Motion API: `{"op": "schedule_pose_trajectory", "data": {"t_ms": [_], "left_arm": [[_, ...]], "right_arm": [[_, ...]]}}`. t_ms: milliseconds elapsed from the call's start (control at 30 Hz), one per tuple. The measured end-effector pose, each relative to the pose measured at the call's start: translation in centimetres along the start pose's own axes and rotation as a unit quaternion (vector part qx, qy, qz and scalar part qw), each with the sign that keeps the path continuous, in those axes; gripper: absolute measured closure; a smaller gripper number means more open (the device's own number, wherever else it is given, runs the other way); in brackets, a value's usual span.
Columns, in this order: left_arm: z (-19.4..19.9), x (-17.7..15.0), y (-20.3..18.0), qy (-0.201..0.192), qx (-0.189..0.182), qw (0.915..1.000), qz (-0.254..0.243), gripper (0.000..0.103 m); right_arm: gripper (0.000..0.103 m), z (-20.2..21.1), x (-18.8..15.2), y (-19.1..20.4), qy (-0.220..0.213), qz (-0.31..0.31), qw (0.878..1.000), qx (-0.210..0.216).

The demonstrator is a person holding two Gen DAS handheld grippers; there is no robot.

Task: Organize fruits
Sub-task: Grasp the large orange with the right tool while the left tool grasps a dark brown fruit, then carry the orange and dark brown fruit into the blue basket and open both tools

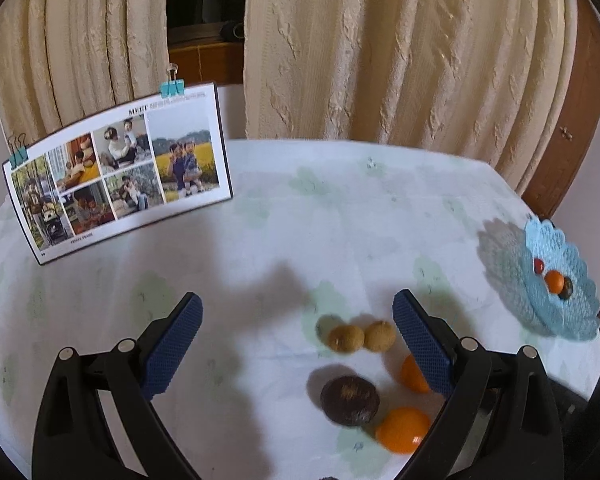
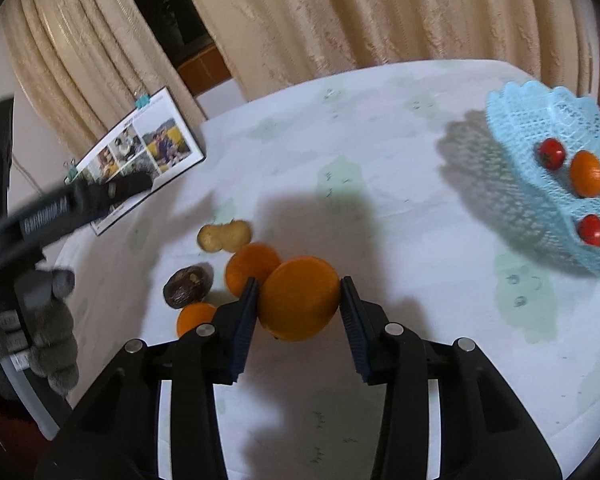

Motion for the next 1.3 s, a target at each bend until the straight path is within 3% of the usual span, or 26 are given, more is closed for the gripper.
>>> {"op": "schedule_pose_trajectory", "data": {"t_ms": [167,433,800,1300], "left_arm": [[-0.6,-2.6,-0.6,0.032,-0.014,0.9994,-0.007,0.008],[-1.5,-5.0,-2.6,0.072,-0.069,0.9950,0.002,0.009],[-2.8,-6.5,-3.7,0.106,-0.101,0.9892,0.009,0.061],[-1.5,-5.5,-3.0,0.083,-0.094,0.9920,0.013,0.061]], "right_arm": [[0.061,1.4,0.7,-1.4,-0.026,-0.015,0.999,-0.011],[0.061,2.9,1.5,-3.1,-0.059,-0.030,0.997,-0.031],[0.061,5.3,2.6,-4.1,-0.120,-0.019,0.990,-0.074],[0.061,10.4,4.6,-9.9,-0.188,-0.069,0.972,-0.121]]}}
Point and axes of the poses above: each gripper's, at about its wrist camera, not at the fingertips, and z roughly against the way its jaws point, y to its left, x to its top, the point moved 7 cm from there along -z, roughly the way its jaws point, and after that the axes turned 7 degrees about -z, right-handed, at the moved point
